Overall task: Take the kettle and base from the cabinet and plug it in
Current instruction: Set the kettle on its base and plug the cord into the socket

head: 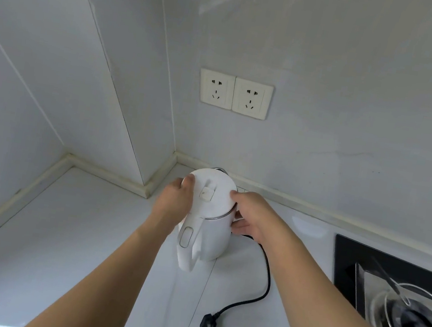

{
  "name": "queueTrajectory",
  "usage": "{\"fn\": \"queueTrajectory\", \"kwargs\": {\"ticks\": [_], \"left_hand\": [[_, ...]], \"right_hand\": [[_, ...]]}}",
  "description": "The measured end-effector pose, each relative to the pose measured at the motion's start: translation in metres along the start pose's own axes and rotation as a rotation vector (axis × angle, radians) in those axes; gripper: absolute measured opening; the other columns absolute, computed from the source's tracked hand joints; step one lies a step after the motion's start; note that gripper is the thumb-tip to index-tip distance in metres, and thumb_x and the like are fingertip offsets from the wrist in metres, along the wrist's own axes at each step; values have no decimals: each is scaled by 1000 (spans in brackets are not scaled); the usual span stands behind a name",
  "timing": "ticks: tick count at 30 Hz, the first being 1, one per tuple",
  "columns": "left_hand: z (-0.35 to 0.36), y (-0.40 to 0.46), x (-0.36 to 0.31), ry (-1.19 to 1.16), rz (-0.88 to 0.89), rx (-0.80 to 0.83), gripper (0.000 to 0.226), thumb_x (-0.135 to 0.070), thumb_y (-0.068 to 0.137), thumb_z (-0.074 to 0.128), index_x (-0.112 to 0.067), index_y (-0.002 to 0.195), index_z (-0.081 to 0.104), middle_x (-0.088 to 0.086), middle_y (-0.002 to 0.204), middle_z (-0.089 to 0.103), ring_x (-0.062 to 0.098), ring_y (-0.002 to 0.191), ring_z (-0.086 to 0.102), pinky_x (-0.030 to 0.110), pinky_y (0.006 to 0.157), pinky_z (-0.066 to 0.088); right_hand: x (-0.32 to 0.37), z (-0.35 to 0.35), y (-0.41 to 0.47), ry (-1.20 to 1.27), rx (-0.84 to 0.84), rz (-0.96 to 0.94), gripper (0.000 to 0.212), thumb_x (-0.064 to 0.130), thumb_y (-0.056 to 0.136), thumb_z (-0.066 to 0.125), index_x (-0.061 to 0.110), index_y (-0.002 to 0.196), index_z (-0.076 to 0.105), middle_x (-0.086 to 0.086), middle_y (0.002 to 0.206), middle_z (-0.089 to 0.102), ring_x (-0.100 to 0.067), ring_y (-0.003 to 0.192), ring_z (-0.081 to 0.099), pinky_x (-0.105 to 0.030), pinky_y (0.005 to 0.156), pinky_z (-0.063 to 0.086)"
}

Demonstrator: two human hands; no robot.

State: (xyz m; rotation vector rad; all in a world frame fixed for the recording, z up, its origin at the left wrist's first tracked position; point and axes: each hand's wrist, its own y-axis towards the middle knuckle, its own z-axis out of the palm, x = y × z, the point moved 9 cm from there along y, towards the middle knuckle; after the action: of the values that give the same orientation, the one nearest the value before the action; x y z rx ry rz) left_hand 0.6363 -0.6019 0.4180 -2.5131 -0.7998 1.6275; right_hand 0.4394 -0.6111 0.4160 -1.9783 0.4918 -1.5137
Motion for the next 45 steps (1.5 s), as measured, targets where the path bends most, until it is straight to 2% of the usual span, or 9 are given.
{"fn": "queueTrajectory", "kwargs": {"ticks": [11,17,20,23,26,31,34,38,45], "left_hand": [[1,-3,-2,100,115,-30,46,-61,89,25,-28,98,56,-15,86,60,5,82,56,31,66,39],[1,-6,-4,104,67,3,55,-65,84,25,-26,104,57,-9,89,62,17,85,61,40,81,51],[0,-10,-5,117,-12,64,54,-60,91,29,-22,120,53,2,111,59,26,101,55,43,92,46],[-23,-27,-34,218,171,-197,51,-43,96,35,-11,134,45,13,133,52,33,120,44,43,103,34],[-27,-83,-86,236,576,-426,41,-22,93,39,-8,130,49,10,129,52,29,116,42,39,102,33],[60,-144,-88,294,884,-37,42,-2,78,43,-10,116,59,2,120,56,17,108,49,22,96,37],[129,-134,-42,474,718,244,48,-2,81,41,-10,126,56,2,135,48,19,120,46,18,100,34],[195,-94,19,865,427,530,66,-5,88,38,-7,151,18,7,161,9,23,146,11,30,116,18],[224,-52,51,1269,253,528,64,-15,97,32,10,147,1,26,158,-1,34,147,8,39,115,22]], "right_hand": [[-2,-5,-1,-96,89,-49,28,45,94,49,18,102,55,-9,112,61,-31,99,67,-37,80,52],[-1,-6,-9,-91,143,-15,26,48,93,51,22,97,55,-12,115,60,-32,104,65,-43,94,50],[-10,-10,-14,-17,138,-28,27,50,93,50,24,99,55,-3,102,58,-27,96,63,-40,92,49],[-29,-28,-11,98,30,-39,28,43,98,43,19,108,52,0,98,55,-22,89,60,-38,89,47],[-56,-56,-3,36,-97,-10,19,26,98,40,13,102,54,-6,91,52,-24,84,52,-35,78,45],[-109,-95,12,-105,-196,78,31,11,91,40,-7,107,60,-8,82,49,-21,77,43,-26,62,33],[-134,-112,18,-200,-226,122,16,6,91,38,4,88,54,-9,78,49,-22,71,42,-23,57,31],[-158,-119,24,-323,-229,153,23,6,93,39,13,73,47,-9,90,50,-24,85,46,-24,71,40],[-171,-120,36,-409,-182,164,24,5,91,39,13,69,44,1,77,46,-23,86,46,-23,71,37]]}}
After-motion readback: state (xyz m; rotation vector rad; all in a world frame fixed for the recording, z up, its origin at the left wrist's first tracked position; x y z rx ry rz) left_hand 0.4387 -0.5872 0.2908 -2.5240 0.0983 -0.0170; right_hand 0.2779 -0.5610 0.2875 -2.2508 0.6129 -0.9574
